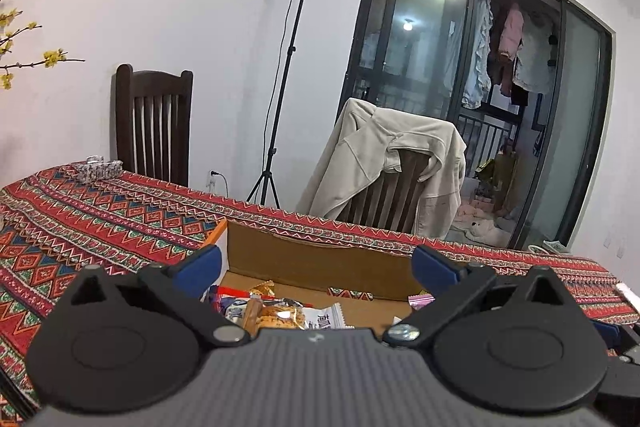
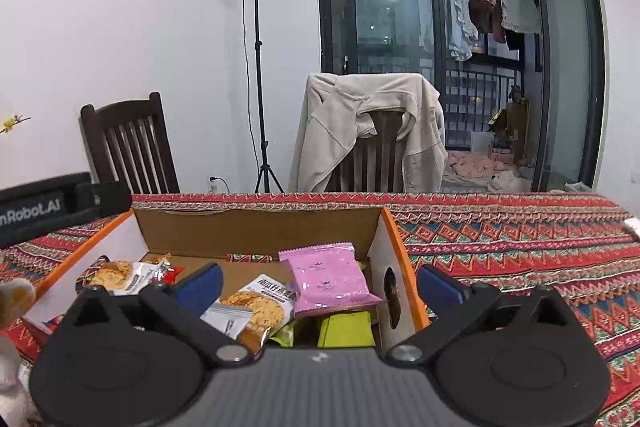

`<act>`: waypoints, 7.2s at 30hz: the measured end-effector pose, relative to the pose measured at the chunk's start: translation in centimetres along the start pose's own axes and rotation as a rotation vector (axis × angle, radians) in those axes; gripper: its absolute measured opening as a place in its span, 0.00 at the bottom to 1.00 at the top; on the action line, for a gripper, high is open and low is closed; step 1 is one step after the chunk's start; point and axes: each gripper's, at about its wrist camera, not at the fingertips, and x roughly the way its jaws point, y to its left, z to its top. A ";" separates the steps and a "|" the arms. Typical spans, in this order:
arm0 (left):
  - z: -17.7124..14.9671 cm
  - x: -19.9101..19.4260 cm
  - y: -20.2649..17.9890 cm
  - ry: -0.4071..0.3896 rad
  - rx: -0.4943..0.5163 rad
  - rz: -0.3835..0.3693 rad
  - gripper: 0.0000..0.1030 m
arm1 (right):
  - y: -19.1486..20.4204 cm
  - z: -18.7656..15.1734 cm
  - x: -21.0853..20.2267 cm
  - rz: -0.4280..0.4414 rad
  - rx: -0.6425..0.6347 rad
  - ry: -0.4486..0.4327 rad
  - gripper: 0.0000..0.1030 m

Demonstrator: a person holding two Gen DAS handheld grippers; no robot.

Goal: Organize snacks
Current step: 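Carry both packets into the cardboard box and open both tools, then move both open tools back to the snack pile, then grasp a white printed packet with the right tool, then grasp a white printed packet with the left tool while the right tool holds its packet, then carry both packets into the cardboard box and open both tools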

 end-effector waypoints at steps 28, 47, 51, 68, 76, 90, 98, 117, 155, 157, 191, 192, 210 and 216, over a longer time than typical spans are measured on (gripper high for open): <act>-1.2 -12.6 3.0 -0.047 0.087 -0.015 1.00 | 0.8 -3.7 -11.0 -0.032 -0.037 0.007 1.00; -6.7 -11.6 11.9 0.126 0.047 0.030 1.00 | 2.4 -8.5 -8.9 -0.065 -0.140 0.184 1.00; -6.7 -12.0 12.4 0.102 0.035 0.040 1.00 | 2.9 -8.4 -7.4 -0.079 -0.163 0.218 1.00; -6.7 -11.3 13.6 0.168 -0.014 0.095 1.00 | 1.5 -8.5 -1.7 -0.078 0.022 0.330 1.00; -6.8 -11.1 13.9 0.184 -0.036 0.103 1.00 | 1.6 -9.1 -2.4 -0.077 0.004 0.307 1.00; -6.8 -11.3 14.1 0.163 -0.037 0.094 1.00 | 3.5 -9.1 -4.0 -0.027 -0.100 0.237 0.59; -7.0 -10.8 14.2 0.175 -0.030 0.100 1.00 | 3.4 -8.9 -5.7 -0.020 -0.097 0.152 0.36; -7.5 -9.3 14.1 0.219 -0.019 0.115 1.00 | -1.4 -8.1 -9.5 0.023 0.057 0.019 0.15; -7.5 -3.6 6.3 0.446 0.056 0.291 0.66 | -3.1 -8.0 -9.5 0.086 0.156 0.014 0.15; -7.5 -4.4 6.4 0.422 0.052 0.275 0.64 | -3.0 -8.0 -9.7 0.089 0.154 0.007 0.15; -7.8 -12.7 3.3 0.025 0.170 0.040 0.63 | -2.2 -7.6 -12.1 0.144 0.136 -0.118 0.15; -7.8 -12.8 3.2 0.020 0.171 0.040 0.63 | -2.3 -7.6 -12.2 0.145 0.137 -0.120 0.15; -4.5 -12.9 0.9 0.007 0.189 -0.015 0.63 | -1.0 -3.8 -13.2 0.170 0.105 -0.178 0.15; -1.5 -11.3 0.0 0.006 0.147 -0.052 0.63 | -0.5 -0.5 -12.1 0.175 0.102 -0.197 0.15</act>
